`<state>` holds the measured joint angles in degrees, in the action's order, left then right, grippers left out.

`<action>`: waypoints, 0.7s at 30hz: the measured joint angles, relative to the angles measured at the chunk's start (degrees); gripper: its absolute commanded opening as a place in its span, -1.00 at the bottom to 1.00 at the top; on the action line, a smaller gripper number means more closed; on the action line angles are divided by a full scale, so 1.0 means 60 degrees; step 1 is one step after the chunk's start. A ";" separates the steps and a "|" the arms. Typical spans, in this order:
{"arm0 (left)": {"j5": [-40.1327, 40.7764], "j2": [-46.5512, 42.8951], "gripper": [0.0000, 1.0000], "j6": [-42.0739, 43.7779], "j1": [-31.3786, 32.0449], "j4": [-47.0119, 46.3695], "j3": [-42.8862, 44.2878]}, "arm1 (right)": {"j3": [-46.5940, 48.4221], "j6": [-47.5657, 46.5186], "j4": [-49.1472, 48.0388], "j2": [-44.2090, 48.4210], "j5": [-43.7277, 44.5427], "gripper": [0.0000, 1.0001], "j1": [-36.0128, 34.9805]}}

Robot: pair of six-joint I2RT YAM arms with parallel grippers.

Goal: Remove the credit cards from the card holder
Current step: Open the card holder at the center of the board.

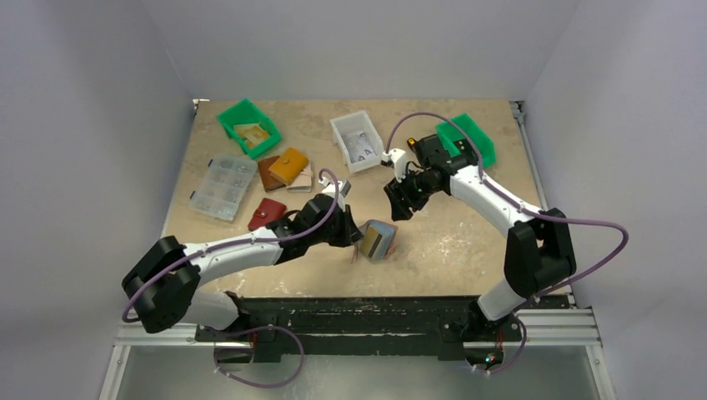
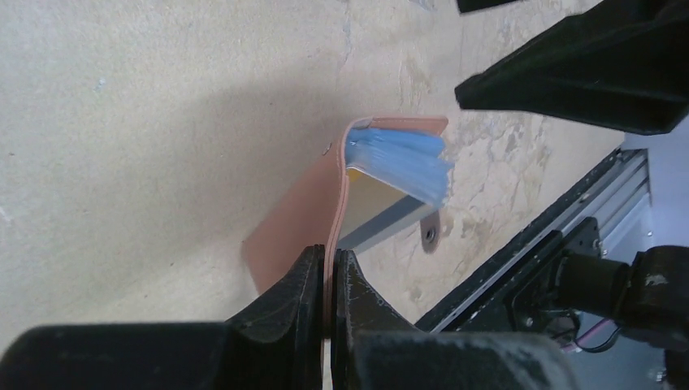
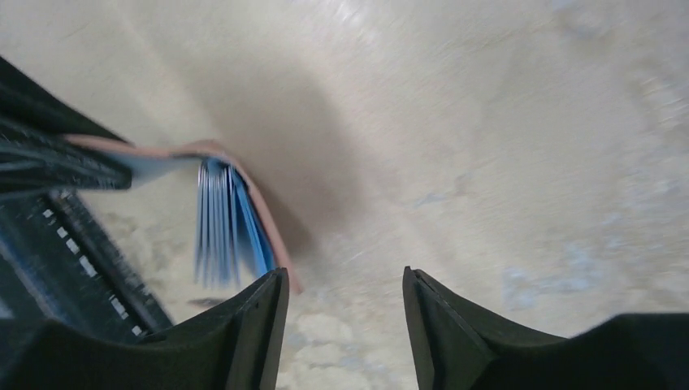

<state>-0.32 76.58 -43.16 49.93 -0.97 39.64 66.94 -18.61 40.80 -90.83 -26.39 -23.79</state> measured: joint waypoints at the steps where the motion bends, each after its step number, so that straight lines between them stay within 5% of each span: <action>1: -0.0051 0.0164 -1.00 -0.0186 -0.0018 -0.0062 0.0051 | 0.0124 -0.0033 -0.0095 0.0011 0.0251 0.27 0.0007; 6: -0.0375 0.1005 -1.00 -0.1082 -0.0364 -0.0324 0.0372 | 0.0583 -0.0546 -0.0503 0.0503 0.0335 0.28 0.0044; 11: -0.0903 0.1271 -1.00 -0.1566 -0.1035 -0.0554 0.0342 | 0.0455 -0.1570 -0.0423 0.1781 -0.2076 0.20 0.0044; 15: -0.1563 0.1541 -1.00 -0.1676 -0.1938 -0.0801 0.0146 | -0.0335 -0.1923 -0.0634 0.2065 -0.3767 -0.07 -0.0291; 21: -0.2656 0.2160 -1.00 -0.1628 -0.2878 -0.0852 0.0051 | -0.0969 -0.1377 -0.1362 0.0634 -0.4229 -0.49 -0.0874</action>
<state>-16.25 89.54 -52.93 32.67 -6.09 39.94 61.12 -26.87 32.62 -87.02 -51.77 -29.04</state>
